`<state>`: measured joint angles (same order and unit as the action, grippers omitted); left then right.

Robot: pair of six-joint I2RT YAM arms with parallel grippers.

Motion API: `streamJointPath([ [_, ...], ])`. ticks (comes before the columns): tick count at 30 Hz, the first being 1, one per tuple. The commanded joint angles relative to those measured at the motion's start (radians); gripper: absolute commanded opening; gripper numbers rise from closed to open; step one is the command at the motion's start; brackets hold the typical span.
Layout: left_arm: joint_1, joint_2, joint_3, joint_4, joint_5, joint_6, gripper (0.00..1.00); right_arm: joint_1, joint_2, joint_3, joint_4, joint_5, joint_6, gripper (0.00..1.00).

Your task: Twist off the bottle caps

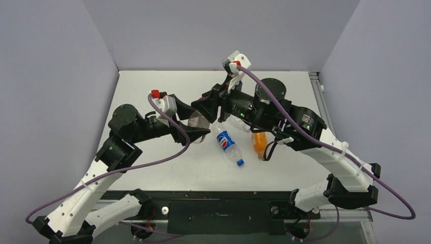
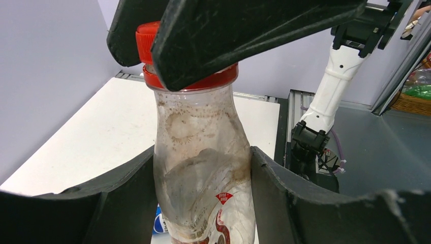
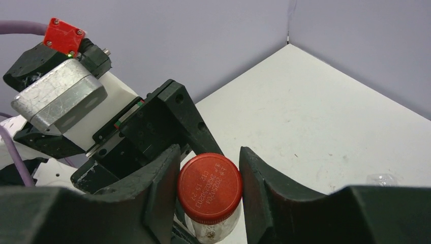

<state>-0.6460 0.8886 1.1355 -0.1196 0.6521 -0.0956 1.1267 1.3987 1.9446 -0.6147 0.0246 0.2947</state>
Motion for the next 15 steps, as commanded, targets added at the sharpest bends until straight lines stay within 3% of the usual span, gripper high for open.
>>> streamJointPath([
  [1, 0.004, -0.006, 0.008, 0.033, 0.034, -0.025, 0.0, -0.026, -0.071, -0.027, 0.057, -0.146, -0.028, 0.1],
  [10, 0.006, -0.008, -0.011, 0.101, 0.087, -0.116, 0.0, -0.178, -0.085, -0.03, 0.076, -0.608, -0.066, 0.03],
  [12, 0.007, -0.004, -0.008, 0.104, 0.13, -0.147, 0.0, -0.195, -0.069, -0.006, 0.036, -0.678, -0.1, 0.02],
  [15, 0.006, 0.003, -0.01, 0.14, 0.191, -0.193, 0.0, -0.224, -0.057, 0.018, 0.003, -0.664, -0.12, 0.01],
])
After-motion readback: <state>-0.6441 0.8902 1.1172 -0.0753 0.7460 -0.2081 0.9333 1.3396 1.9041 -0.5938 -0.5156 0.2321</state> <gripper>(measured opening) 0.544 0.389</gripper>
